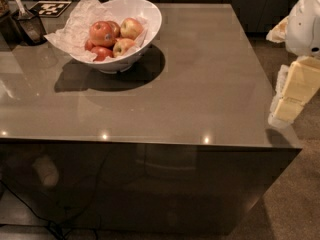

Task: Pick apple from white bowl

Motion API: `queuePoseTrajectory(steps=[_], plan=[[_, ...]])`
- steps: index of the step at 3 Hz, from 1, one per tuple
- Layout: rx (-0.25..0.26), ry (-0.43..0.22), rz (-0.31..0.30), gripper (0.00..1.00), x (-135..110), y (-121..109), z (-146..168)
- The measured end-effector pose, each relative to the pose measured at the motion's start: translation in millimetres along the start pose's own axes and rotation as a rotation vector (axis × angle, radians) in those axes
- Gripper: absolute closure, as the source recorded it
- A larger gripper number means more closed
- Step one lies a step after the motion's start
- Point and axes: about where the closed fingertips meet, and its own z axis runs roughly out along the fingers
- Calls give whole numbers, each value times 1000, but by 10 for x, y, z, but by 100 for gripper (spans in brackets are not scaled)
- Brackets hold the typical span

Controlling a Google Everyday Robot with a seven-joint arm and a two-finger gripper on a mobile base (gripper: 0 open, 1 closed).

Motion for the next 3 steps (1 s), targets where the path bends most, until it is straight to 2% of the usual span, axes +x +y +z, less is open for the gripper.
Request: queuePoseTrajectory(steps=[1, 2, 3], plan=[[-15, -14, -20, 0, -303, -122, -133], [-5, -40, -37, 0, -670, -415, -191], [22, -65, -43, 0, -987, -816, -142]])
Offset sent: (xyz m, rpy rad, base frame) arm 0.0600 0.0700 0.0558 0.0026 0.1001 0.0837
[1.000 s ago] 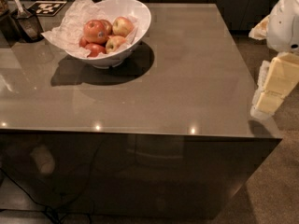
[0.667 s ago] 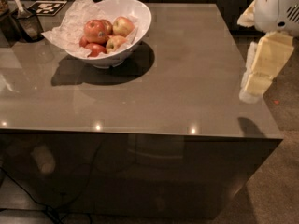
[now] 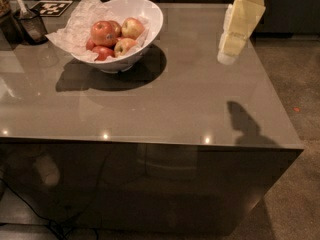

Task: Pick apple from white bowl

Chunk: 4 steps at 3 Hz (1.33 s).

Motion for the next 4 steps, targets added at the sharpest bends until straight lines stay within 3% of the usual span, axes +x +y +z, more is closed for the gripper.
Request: queuePoseTrajectory(steps=[1, 2, 4], plan=[[39, -35, -7, 0, -117, -105, -28], [43, -73, -13, 0, -281, -201, 47], [10, -147, -75, 0, -1047, -576, 282]])
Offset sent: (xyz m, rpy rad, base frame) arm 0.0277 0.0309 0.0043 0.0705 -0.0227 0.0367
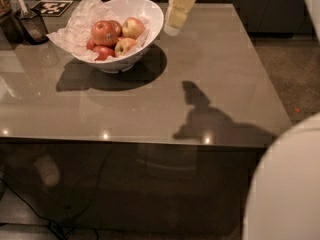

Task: Pick apple from white bowl

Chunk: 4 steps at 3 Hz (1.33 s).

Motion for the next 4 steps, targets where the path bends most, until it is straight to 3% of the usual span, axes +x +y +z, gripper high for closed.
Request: queuePoseTrajectory(steps=[1, 2, 3, 4], plan=[[-5, -16, -51, 0, -267, -140, 174], [23, -40, -50, 0, -339, -216, 193], [8, -103, -46, 0, -507, -360, 442], [-38, -156, -45, 0, -911, -611, 1078]])
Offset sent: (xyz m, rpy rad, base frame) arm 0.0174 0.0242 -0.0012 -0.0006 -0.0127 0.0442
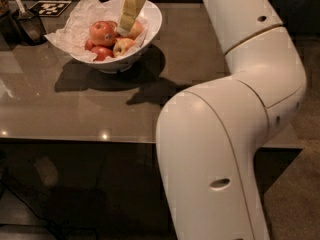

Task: Pick apple from white bowl

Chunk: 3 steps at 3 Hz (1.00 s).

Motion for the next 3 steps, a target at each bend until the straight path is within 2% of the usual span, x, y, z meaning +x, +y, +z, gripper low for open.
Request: queuePoseTrajectory(steps=[2, 3], plan=[[-1, -43, 0, 0, -115, -98, 234], [-50, -57, 3, 0, -220, -63, 569]])
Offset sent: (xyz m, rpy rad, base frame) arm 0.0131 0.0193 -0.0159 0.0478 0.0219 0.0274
